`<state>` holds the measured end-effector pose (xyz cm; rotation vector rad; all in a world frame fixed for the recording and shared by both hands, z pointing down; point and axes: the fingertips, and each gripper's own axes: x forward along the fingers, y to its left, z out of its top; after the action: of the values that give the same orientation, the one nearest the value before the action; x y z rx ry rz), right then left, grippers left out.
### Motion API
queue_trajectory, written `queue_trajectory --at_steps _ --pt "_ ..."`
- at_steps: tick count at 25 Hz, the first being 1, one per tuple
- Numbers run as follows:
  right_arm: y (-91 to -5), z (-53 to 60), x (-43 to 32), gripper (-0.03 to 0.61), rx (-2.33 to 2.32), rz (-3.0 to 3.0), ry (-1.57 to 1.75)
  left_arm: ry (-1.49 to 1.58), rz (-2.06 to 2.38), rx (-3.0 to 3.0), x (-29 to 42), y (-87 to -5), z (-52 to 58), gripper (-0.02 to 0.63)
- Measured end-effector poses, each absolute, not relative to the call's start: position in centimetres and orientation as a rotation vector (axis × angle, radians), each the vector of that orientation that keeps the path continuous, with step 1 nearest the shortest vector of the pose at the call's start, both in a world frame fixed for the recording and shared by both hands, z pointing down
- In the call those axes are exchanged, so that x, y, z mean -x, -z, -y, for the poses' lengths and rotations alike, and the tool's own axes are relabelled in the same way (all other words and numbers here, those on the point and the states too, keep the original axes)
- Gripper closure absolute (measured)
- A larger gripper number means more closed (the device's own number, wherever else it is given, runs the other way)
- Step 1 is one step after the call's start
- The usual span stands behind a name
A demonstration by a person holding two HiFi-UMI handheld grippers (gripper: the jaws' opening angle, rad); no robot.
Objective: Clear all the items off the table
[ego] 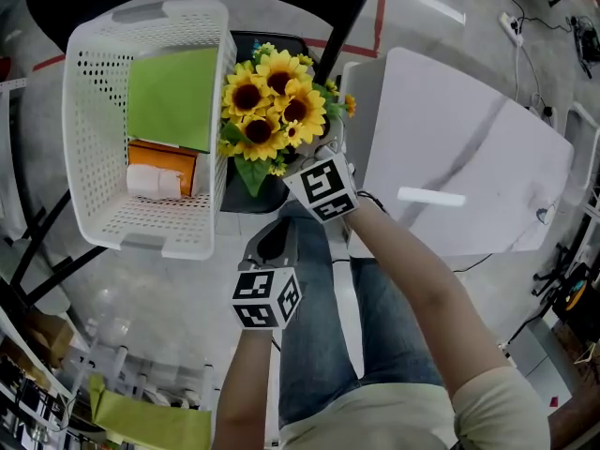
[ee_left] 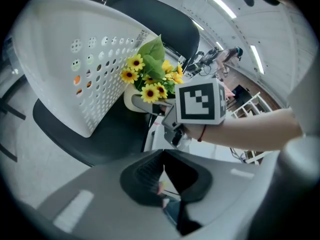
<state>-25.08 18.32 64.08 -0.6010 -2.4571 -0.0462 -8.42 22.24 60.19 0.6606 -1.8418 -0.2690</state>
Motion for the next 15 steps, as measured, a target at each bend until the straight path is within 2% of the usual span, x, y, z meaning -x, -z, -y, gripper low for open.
queue_trajectory --at_steps 15 --pt "-62.3 -16.9 20.5 -0.017 0.641 2.425 0.015 0.250 1.862 -0.682 7.6 -59.4 -21.1 0.604"
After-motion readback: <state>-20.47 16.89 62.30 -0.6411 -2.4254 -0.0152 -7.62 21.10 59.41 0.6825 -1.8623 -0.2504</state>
